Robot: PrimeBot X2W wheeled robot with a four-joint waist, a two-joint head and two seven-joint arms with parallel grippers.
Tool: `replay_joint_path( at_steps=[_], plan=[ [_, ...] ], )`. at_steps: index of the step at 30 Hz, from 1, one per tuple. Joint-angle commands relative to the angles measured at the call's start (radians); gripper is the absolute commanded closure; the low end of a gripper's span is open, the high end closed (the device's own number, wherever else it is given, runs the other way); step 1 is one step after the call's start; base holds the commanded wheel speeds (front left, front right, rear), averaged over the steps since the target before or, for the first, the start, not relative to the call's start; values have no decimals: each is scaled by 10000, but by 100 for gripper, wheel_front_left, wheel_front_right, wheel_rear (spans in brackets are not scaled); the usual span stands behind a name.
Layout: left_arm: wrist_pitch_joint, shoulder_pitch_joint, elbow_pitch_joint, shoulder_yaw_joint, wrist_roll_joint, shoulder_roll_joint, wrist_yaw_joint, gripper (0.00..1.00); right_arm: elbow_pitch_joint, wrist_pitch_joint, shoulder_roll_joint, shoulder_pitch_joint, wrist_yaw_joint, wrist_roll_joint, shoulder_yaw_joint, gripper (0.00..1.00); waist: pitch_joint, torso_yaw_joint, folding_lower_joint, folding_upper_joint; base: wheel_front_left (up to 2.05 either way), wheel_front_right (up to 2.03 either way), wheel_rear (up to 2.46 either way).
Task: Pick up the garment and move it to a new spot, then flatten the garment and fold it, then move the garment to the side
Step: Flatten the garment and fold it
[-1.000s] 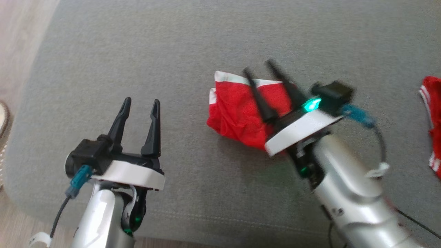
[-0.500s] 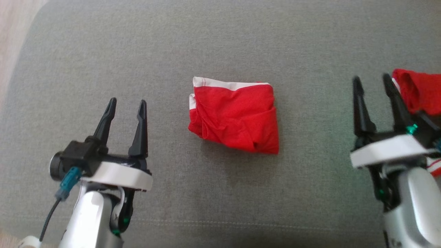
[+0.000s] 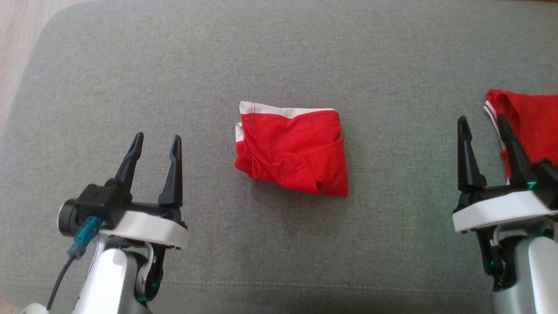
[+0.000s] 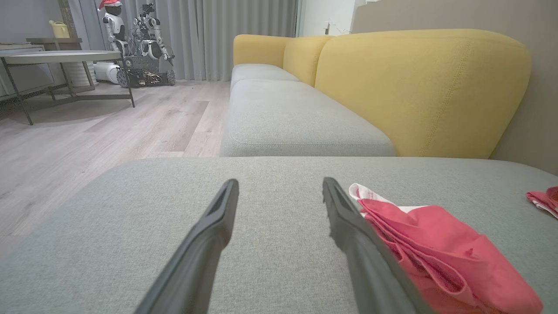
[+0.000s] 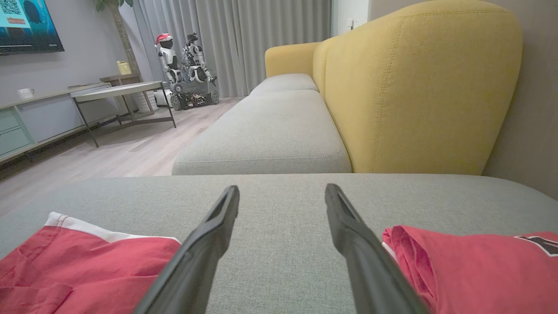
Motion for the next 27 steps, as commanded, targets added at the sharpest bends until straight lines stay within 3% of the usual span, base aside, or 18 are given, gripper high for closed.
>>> replay_joint_path(
  at_steps=[1,10,11,12,18,27],
  plan=[
    [14,-193,-365,318,53,214,48,0,-378,3,11,-48,-7,-65,187,0,3,3,0,0,0,0,0],
    [5,-231,-359,198,21,235,101,0,-421,233,94,-1,-7,-85,193,0,3,97,0,0,0,0,0],
    [4,-249,-357,177,17,232,98,0,-361,290,100,-15,-7,-62,231,58,13,125,0,0,0,0,0],
    [2,-273,-353,154,12,227,92,0,-289,338,107,-38,-7,-37,260,100,28,157,0,0,0,0,0],
    [-19,-510,-277,-13,-11,179,24,0,693,364,171,-535,-7,339,1567,100,196,452,0,0,0,0,0],
    [-88,-866,-123,-265,-69,-10,-29,0,3670,-190,253,-2042,-7,1709,4475,100,531,1117,0,0,0,0,0]
  ],
)
